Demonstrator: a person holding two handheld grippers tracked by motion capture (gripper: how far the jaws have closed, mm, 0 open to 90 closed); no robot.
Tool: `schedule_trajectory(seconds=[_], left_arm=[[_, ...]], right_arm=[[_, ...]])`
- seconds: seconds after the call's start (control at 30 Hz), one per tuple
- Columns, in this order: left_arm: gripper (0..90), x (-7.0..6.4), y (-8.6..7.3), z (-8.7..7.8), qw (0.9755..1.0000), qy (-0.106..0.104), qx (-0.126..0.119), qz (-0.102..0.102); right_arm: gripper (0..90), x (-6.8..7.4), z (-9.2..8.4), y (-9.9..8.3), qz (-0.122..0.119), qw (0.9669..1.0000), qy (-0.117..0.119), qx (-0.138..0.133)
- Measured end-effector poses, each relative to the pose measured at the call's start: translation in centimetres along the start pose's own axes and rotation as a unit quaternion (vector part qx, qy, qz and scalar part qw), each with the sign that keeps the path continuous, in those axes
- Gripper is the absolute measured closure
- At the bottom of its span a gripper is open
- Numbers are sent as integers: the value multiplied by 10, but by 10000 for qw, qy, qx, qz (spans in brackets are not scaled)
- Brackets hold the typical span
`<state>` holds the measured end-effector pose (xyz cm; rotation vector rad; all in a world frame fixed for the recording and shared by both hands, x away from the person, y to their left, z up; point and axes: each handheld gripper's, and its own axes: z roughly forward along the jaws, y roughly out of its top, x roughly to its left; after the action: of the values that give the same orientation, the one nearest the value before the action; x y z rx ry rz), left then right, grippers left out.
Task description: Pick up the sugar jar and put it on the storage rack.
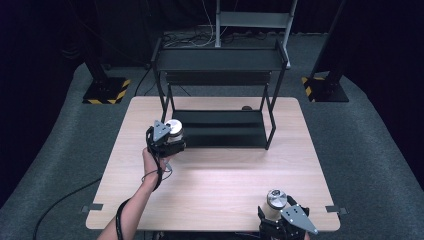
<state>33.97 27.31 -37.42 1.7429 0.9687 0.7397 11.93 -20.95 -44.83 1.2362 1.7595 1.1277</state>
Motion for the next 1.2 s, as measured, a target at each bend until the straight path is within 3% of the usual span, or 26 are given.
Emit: schedule_trajectory(seconds=[0.67,1.2], left_arm=[[303,18,33,9,9998,-7,-75,-203],[303,26,58,16,9997,31,-125,-225]], right_arm=[[0,-1,-2,1,-3,10000,1,1],[0,0,-1,1,-27,10000,6,22]])
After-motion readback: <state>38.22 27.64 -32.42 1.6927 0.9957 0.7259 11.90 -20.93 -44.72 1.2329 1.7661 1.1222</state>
